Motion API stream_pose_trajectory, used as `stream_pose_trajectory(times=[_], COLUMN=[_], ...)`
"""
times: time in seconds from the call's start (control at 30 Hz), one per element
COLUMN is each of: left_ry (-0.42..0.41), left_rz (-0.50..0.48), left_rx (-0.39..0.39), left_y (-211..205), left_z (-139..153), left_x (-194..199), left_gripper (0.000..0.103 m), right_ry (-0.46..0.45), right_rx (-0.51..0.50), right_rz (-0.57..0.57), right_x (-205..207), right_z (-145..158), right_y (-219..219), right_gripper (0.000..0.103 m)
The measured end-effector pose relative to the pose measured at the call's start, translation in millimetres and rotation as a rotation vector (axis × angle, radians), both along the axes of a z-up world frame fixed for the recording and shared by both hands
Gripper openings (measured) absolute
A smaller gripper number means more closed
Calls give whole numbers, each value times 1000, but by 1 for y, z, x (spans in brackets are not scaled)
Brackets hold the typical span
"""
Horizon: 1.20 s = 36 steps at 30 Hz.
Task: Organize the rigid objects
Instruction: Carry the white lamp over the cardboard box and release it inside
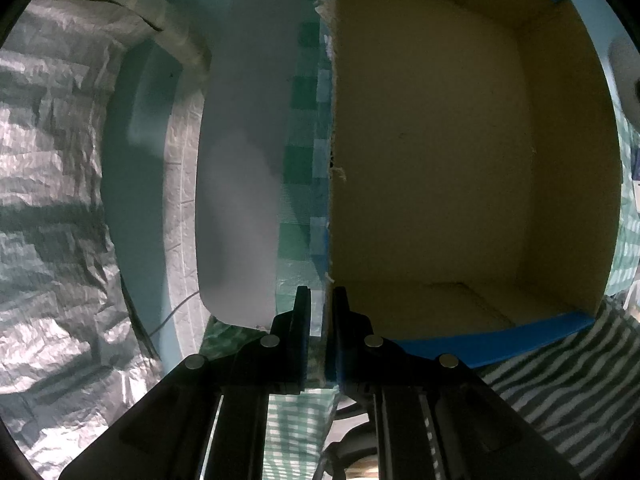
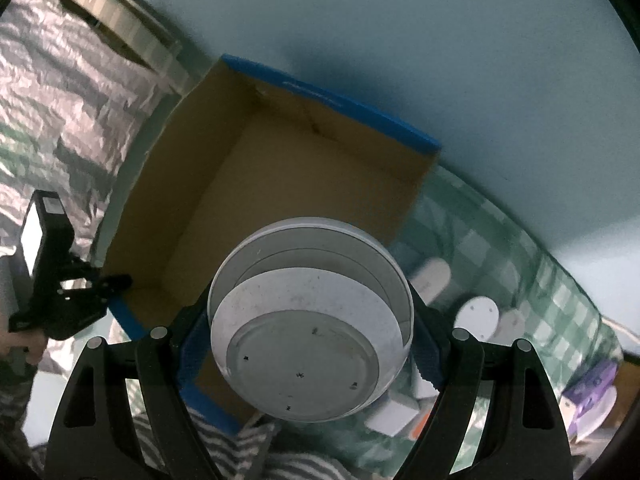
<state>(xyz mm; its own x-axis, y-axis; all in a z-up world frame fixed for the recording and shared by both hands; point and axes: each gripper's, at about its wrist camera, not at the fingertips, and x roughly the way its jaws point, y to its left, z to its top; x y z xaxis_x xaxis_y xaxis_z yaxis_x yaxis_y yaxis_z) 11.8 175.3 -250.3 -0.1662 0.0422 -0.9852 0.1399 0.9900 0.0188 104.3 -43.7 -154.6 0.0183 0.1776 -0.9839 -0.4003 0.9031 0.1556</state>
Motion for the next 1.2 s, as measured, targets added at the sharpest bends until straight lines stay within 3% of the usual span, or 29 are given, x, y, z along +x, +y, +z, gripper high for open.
stream_pose_trajectory(times=[0.27,0.83,1.2], left_ry=[4,9,6], left_rz=[15,4,-18], left_rx=[-13,-20,-4], left_y=[5,0,-1], left_z=[-1,-3,-1], left_x=[0,-1,1], left_gripper=[11,18,18], right_ry=[22,-18,-18], right_rx=[-35,-100,-21], right_rz=[44,20,-59], right_x=[-2,4,5], right_z=[-30,-35,-20], right_y=[14,15,-5], right_gripper=[84,85,85])
